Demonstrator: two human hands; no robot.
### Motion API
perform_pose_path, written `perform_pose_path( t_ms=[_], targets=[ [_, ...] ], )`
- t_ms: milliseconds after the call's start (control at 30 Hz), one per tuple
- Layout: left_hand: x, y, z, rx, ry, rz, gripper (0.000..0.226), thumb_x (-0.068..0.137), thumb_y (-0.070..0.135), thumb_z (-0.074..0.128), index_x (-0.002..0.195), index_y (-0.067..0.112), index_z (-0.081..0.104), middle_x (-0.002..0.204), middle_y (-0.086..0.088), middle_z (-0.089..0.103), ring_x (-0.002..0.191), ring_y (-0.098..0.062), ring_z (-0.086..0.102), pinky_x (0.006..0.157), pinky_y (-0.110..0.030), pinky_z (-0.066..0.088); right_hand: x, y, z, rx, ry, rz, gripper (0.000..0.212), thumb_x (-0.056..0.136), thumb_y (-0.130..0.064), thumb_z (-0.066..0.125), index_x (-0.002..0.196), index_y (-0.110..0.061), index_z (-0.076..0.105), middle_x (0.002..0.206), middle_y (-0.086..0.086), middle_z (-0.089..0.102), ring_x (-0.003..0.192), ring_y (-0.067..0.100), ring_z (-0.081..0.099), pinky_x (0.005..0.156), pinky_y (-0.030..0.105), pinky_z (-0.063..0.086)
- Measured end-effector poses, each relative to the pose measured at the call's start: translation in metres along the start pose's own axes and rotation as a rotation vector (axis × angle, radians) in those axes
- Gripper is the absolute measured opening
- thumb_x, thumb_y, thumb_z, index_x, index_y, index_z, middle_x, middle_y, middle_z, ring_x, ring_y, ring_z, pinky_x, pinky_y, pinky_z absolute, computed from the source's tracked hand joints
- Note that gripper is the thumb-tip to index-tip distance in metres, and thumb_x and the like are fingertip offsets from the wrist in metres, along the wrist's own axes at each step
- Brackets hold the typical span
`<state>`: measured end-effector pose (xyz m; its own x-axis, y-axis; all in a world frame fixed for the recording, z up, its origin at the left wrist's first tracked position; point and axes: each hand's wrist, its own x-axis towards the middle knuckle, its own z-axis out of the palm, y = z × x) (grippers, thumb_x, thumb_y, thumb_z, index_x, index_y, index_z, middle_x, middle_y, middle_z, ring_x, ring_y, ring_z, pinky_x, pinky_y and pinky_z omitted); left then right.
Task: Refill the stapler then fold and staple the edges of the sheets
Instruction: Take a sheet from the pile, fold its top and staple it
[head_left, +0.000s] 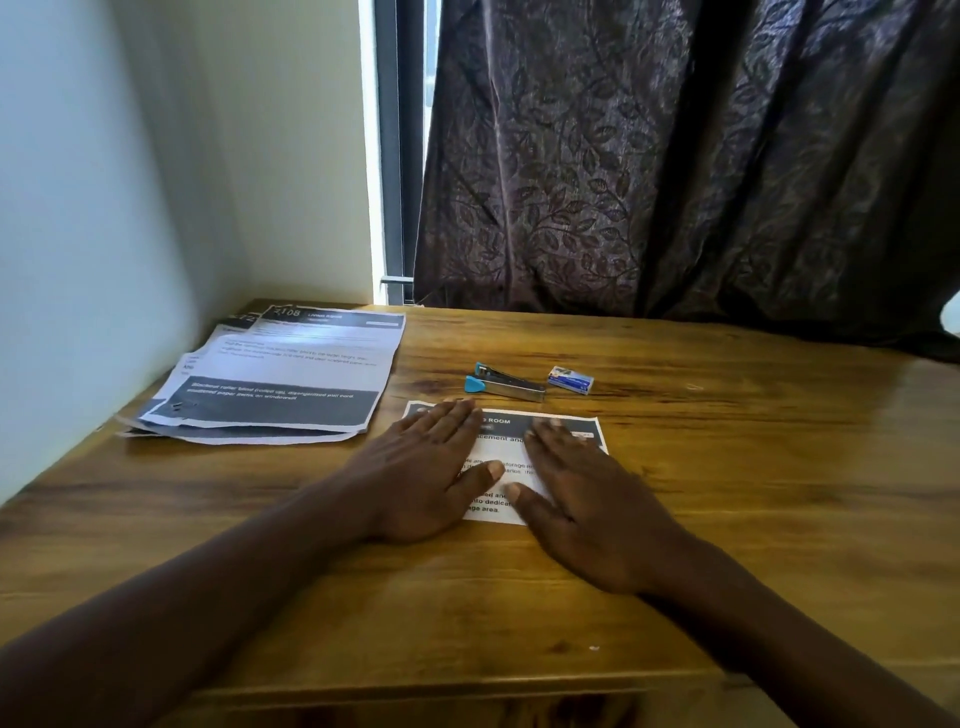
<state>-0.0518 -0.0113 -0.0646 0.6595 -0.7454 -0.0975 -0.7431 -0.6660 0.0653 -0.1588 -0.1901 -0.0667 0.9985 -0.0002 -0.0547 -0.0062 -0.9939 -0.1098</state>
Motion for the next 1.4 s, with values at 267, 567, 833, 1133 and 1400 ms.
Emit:
perform_pose_path(
  t_ms=[267, 567, 833, 1133, 1400],
  targets=[
    [-0.001, -0.003, 0.001, -0.006, 0.021, 0.012, 0.08, 0.099, 0.068, 0.013, 0.16, 0.023, -0.01, 0.17, 0.002, -0.013, 0.156, -0.012, -0.011, 0.128, -0.038, 0.0, -0.008, 0.0, -0.002, -0.075, -0.079, -0.032, 0.071, 0.105, -0.057, 0.014, 0.161, -0.024, -0.014, 0.169, -0.004, -0.021, 0.153, 0.006, -0.02, 0.126, 0.031, -0.009],
    [0.0, -0.006, 0.002, -0.009, 0.015, 0.034, 0.094, 0.084, 0.077, 0.001, 0.16, 0.024, -0.012, 0.169, 0.005, -0.015, 0.155, -0.009, -0.012, 0.126, -0.034, -0.003, -0.043, 0.031, -0.011, -0.135, -0.112, 0.062, 0.062, 0.109, -0.043, 0.013, 0.159, -0.024, -0.018, 0.168, -0.007, -0.024, 0.151, 0.004, -0.028, 0.126, 0.035, -0.014],
    [-0.001, -0.004, 0.0, -0.013, 0.026, 0.032, 0.092, 0.086, 0.077, 0.004, 0.16, 0.025, -0.01, 0.169, 0.005, -0.013, 0.156, -0.01, -0.009, 0.126, -0.034, -0.001, -0.066, 0.057, -0.017, -0.043, -0.076, 0.148, 0.062, 0.106, -0.048, 0.012, 0.159, -0.028, -0.013, 0.169, -0.011, -0.018, 0.149, 0.0, -0.026, 0.122, 0.027, -0.015],
    [-0.004, -0.001, -0.002, -0.067, 0.078, 0.018, 0.094, 0.087, 0.08, 0.015, 0.162, 0.025, 0.001, 0.171, 0.004, -0.003, 0.157, -0.013, 0.001, 0.125, -0.034, 0.005, 0.02, -0.005, -0.013, 0.284, 0.233, 0.052, 0.059, 0.108, -0.038, 0.039, 0.162, -0.024, 0.019, 0.171, -0.007, 0.013, 0.156, 0.007, 0.006, 0.124, 0.031, 0.012],
    [-0.001, -0.001, -0.004, -0.036, 0.001, 0.012, 0.115, 0.071, 0.093, 0.014, 0.161, 0.024, -0.004, 0.17, 0.003, -0.009, 0.157, -0.013, -0.007, 0.127, -0.039, 0.0, 0.055, -0.009, -0.002, 0.13, 0.132, 0.137, 0.057, 0.11, -0.041, 0.029, 0.161, -0.018, 0.019, 0.171, 0.0, 0.014, 0.157, 0.015, 0.01, 0.124, 0.033, 0.011]
  ],
)
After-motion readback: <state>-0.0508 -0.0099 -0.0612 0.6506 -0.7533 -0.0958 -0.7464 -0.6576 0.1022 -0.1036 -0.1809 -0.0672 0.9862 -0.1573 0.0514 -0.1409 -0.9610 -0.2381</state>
